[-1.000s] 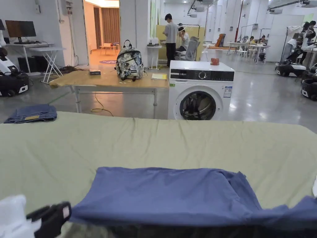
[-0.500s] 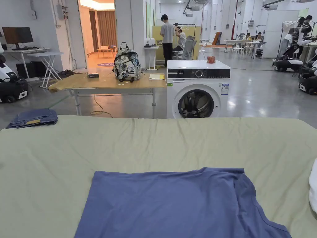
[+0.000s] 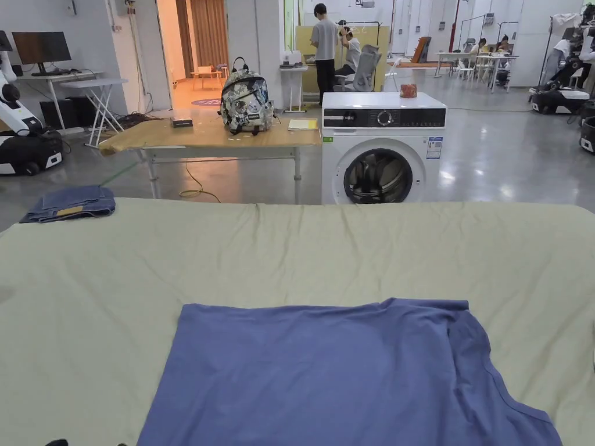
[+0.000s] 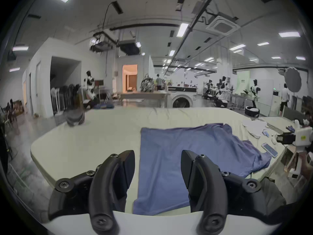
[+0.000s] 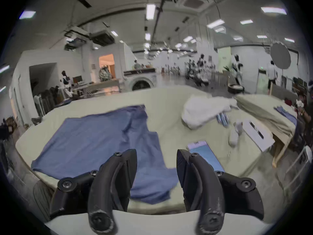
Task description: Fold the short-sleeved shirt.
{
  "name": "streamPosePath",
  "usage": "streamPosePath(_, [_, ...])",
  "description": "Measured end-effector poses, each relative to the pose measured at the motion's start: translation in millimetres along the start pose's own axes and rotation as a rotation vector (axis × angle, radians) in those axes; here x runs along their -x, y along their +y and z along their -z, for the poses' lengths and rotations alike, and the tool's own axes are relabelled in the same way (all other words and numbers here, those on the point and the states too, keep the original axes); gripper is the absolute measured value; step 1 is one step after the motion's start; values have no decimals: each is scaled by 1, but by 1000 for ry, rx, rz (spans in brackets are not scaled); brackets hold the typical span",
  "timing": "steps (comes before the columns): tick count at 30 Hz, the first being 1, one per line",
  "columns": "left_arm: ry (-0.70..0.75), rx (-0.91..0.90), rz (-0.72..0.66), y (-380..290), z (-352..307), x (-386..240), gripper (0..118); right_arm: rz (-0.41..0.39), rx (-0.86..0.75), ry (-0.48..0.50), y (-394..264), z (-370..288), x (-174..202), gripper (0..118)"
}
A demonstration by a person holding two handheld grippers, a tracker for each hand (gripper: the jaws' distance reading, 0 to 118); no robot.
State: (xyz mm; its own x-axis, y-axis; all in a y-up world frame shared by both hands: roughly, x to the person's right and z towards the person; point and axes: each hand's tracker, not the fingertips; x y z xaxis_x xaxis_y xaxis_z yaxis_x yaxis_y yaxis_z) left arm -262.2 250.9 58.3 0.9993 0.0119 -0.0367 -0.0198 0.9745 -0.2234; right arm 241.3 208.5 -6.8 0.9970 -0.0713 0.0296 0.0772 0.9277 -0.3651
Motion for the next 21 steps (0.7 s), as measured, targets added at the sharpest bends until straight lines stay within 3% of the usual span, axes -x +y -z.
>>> streamPosePath(3, [-72, -50, -53, 9, -7, -13, 53, 7, -7, 103, 9, -5, 23, 49])
streamPosePath(4, [-78, -46, -43, 12, -7, -17, 44, 9, -5, 111, 10, -5, 31, 44])
streamPosePath(6, [-68, -43, -35, 16, -6, -25, 13, -2, 6, 127, 12, -1, 44, 14])
streamPosePath(9, [-85, -60, -34, 18, -8, -28, 0, -22, 17, 157, 11, 2, 57, 0])
streamPosePath(15, [-79, -56, 11, 21, -11, -28, 0, -73, 24, 172, 12, 9, 72, 0])
streamPosePath(19, [-43, -24, -41, 18, -5, -9, 0, -94, 20, 195, 11, 9, 75, 0])
streamPosePath(21, [-52, 60, -96, 10, 2, 8, 7, -101, 22, 197, 10, 9, 76, 0])
